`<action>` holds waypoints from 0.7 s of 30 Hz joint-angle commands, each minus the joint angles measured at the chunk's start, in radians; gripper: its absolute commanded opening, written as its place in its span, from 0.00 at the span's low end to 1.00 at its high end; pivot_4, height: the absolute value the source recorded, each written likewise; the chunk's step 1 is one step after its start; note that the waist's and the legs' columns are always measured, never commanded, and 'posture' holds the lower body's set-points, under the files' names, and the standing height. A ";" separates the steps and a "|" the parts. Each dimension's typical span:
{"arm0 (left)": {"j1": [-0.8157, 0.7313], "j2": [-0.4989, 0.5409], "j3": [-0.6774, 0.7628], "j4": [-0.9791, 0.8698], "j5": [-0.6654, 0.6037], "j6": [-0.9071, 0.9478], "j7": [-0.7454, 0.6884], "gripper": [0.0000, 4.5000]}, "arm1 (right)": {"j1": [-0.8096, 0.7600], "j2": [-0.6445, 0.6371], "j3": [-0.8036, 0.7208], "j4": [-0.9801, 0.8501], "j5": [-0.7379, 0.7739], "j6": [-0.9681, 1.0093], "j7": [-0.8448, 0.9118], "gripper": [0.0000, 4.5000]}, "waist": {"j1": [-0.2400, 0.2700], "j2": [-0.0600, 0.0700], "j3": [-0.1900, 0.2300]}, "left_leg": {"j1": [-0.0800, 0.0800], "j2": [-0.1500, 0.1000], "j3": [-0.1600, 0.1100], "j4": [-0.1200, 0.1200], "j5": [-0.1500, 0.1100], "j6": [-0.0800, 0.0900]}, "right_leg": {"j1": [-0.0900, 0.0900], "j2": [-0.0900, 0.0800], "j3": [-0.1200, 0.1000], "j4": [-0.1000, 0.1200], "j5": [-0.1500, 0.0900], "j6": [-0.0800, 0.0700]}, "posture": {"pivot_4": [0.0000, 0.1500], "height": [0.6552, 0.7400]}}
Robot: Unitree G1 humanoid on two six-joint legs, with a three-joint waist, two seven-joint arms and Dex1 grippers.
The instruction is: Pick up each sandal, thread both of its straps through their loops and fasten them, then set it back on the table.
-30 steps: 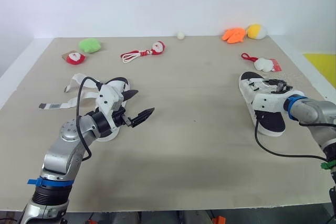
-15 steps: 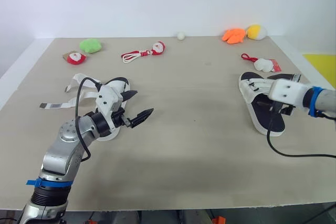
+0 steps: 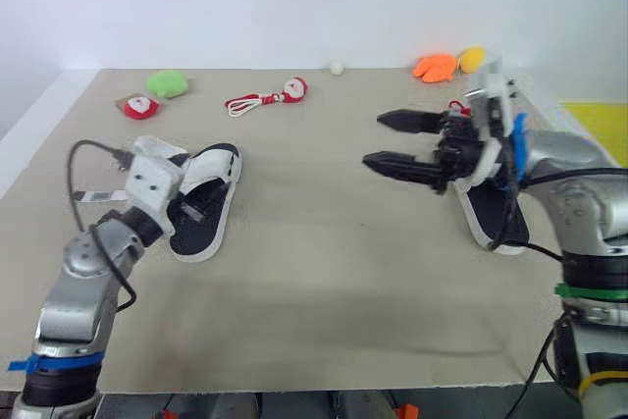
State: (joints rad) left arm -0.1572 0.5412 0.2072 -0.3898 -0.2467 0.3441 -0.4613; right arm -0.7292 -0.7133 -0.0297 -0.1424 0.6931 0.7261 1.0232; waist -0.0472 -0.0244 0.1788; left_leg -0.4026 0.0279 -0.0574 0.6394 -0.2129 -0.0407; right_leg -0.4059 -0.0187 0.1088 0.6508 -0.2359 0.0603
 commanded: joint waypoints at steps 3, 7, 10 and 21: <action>0.032 0.065 0.020 0.005 0.214 -0.084 0.117 1.00 | -0.027 0.039 0.045 0.004 -0.046 -0.074 0.034 0.99 | 0.002 -0.001 0.000 | 0.000 0.000 0.000 0.000 0.000 0.000 | 0.000 0.000 0.000 0.000 0.000 0.000 | 1.00 1.00; 0.031 0.116 -0.038 0.073 0.360 -0.154 0.154 1.00 | -0.031 0.059 0.096 0.009 -0.128 -0.162 0.052 0.99 | 0.002 -0.001 0.000 | 0.000 0.000 0.000 0.000 0.000 0.000 | -0.001 0.001 -0.001 0.000 0.000 0.000 | 1.00 1.00; 0.022 0.132 -0.086 0.113 0.428 -0.194 0.159 1.00 | -0.041 0.072 0.105 0.011 -0.148 -0.187 0.057 0.99 | 0.001 -0.001 0.000 | 0.000 0.001 0.000 0.000 0.000 0.000 | -0.001 0.001 -0.001 0.000 0.000 0.000 | 1.00 1.00; -0.048 0.130 -0.213 0.231 0.592 -0.241 0.168 1.00 | -0.064 0.084 0.093 0.002 -0.162 -0.184 0.064 0.99 | 0.001 -0.001 0.000 | -0.001 0.001 0.000 -0.001 0.000 0.000 | -0.002 0.001 -0.001 0.000 0.000 0.000 | 1.00 1.00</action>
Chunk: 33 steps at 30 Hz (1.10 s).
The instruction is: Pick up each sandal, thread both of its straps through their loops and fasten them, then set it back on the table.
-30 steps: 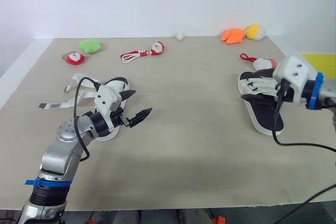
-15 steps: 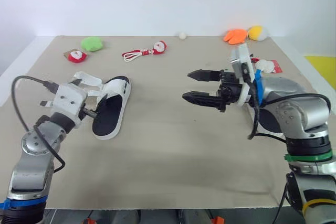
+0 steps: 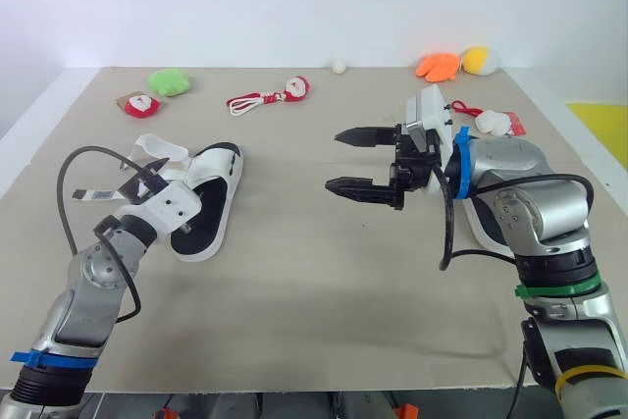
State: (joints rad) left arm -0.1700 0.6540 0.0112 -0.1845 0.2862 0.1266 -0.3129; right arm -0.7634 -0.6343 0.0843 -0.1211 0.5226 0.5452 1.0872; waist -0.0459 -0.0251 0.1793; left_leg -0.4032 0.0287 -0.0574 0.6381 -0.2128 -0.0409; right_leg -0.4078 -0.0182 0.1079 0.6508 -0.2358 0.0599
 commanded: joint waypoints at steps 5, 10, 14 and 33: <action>-0.105 0.012 -0.062 0.102 0.114 -0.041 0.017 1.00 | -0.022 0.008 -0.019 -0.016 -0.002 -0.002 -0.014 0.99 | 0.000 0.000 0.000 | 0.000 0.000 0.000 0.000 0.000 0.000 | 0.000 0.000 0.000 0.000 0.000 0.000 | 1.00 1.00; -0.172 -0.016 -0.110 0.177 0.138 -0.074 0.014 1.00 | -0.020 0.011 -0.030 -0.016 -0.002 0.004 -0.030 0.99 | 0.000 0.000 0.000 | 0.000 0.000 0.000 0.000 0.000 0.000 | 0.000 0.000 0.000 0.000 0.000 0.000 | 1.00 1.00; -0.197 -0.018 -0.134 0.221 0.158 -0.098 0.014 0.88 | -0.017 0.013 -0.034 -0.021 -0.001 0.007 -0.043 1.00 | 0.000 0.000 0.000 | 0.000 0.000 0.000 0.000 0.000 0.000 | 0.000 0.000 0.000 0.000 0.001 -0.001 | 1.00 1.00; -0.307 0.092 -0.138 0.357 0.056 -0.535 -0.084 0.01 | -0.036 -0.021 -0.099 0.019 0.039 0.047 -0.038 1.00 | 0.001 0.000 0.000 | -0.001 -0.001 -0.001 0.000 0.003 0.000 | 0.000 -0.001 -0.001 0.001 0.002 0.000 | 1.00 1.00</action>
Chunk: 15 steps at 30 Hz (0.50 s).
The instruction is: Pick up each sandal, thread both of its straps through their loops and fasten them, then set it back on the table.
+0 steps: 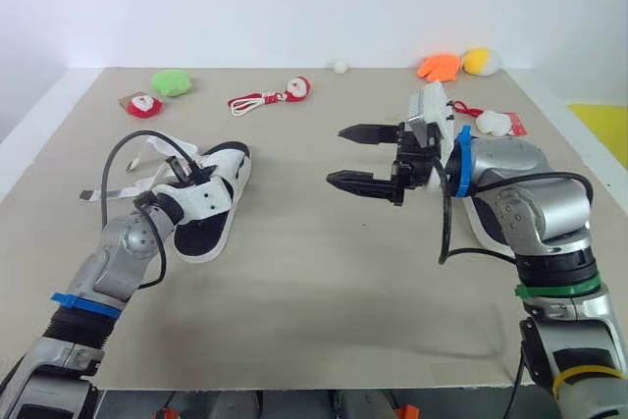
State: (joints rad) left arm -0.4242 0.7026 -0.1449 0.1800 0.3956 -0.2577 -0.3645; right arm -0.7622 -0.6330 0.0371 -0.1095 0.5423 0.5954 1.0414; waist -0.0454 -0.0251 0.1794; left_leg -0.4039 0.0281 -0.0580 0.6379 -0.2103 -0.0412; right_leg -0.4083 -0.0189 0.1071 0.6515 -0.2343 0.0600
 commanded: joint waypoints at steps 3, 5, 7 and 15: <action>-0.086 0.086 -0.001 0.014 -0.115 -0.337 -0.110 0.01 | -0.045 -0.048 -0.077 0.028 0.034 0.005 0.027 1.00 | 0.000 0.000 0.000 | -0.002 0.000 0.000 0.000 0.000 0.000 | -0.001 0.000 0.000 -0.001 0.003 -0.006 | 1.00 1.00; -0.094 0.114 -0.032 0.033 -0.167 -0.477 -0.179 0.01 | -0.045 -0.068 -0.096 0.034 0.055 0.026 0.044 1.00 | 0.000 0.000 0.000 | -0.003 0.000 0.000 -0.001 0.000 0.000 | -0.002 0.000 0.000 -0.001 0.003 -0.006 | 1.00 1.00; -0.105 0.128 -0.055 0.061 -0.198 -0.598 -0.215 0.01 | -0.040 -0.089 -0.111 0.034 0.081 0.054 0.063 1.00 | 0.000 0.000 0.000 | -0.003 -0.001 0.001 -0.002 0.000 0.000 | -0.002 -0.002 0.000 -0.002 0.003 -0.006 | 1.00 1.00; -0.162 0.129 -0.217 0.130 -0.337 -0.910 -0.367 0.01 | 0.069 -0.199 -0.157 0.002 0.157 0.137 0.155 1.00 | 0.001 0.000 0.001 | -0.003 -0.002 0.001 -0.002 0.000 0.000 | -0.002 -0.003 0.000 -0.002 0.003 -0.005 | 1.00 1.00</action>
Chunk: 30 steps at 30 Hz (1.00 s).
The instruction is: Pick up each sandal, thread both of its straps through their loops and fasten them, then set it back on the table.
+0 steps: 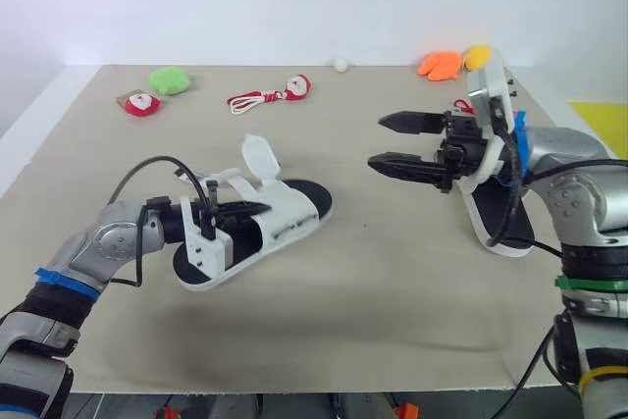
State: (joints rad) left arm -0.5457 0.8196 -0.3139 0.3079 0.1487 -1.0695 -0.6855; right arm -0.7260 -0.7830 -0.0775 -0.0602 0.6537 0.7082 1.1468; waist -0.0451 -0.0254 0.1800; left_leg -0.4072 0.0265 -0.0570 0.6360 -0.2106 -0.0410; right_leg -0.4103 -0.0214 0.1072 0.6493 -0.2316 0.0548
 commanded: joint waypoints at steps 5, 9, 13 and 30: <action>-0.072 -0.009 -0.138 0.013 -0.145 -0.190 -0.092 0.01 | 0.100 -0.105 -0.060 -0.109 0.079 0.045 0.083 1.00 | -0.003 0.000 0.000 | 0.000 0.000 0.001 0.001 0.000 0.000 | 0.000 0.000 0.001 0.000 0.000 0.001 | 1.00 1.00; -0.141 -0.060 -0.183 0.081 -0.137 -0.246 -0.109 0.01 | 0.160 -0.145 -0.077 -0.173 0.108 0.058 0.104 1.00 | 0.000 0.000 0.000 | 0.001 0.001 0.000 0.002 0.000 0.000 | 0.000 0.002 0.000 0.001 -0.003 0.006 | 1.00 1.00; -0.207 -0.093 -0.207 0.189 -0.122 -0.315 -0.109 0.01 | 0.212 -0.190 -0.078 -0.220 0.112 0.057 0.136 1.00 | 0.000 0.000 0.000 | 0.001 0.001 0.000 0.003 0.000 0.000 | 0.001 0.002 0.001 0.001 -0.003 0.007 | 1.00 1.00; -0.208 -0.129 -0.286 0.332 -0.083 -0.402 -0.084 0.01 | 0.244 -0.218 -0.057 -0.240 0.107 0.048 0.138 1.00 | 0.000 0.000 0.000 | 0.001 0.001 0.000 0.003 0.000 0.000 | 0.002 0.002 0.001 0.001 -0.003 0.007 | 1.00 1.00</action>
State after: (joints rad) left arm -0.7469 0.6864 -0.6133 0.6297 0.0589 -1.4567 -0.7828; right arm -0.4759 -0.9876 -0.1231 -0.2736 0.7563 0.7660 1.2817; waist -0.0455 -0.0250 0.1801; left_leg -0.4054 0.0272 -0.0567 0.6394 -0.2103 -0.0406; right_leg -0.4083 -0.0193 0.1087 0.6506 -0.2341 0.0621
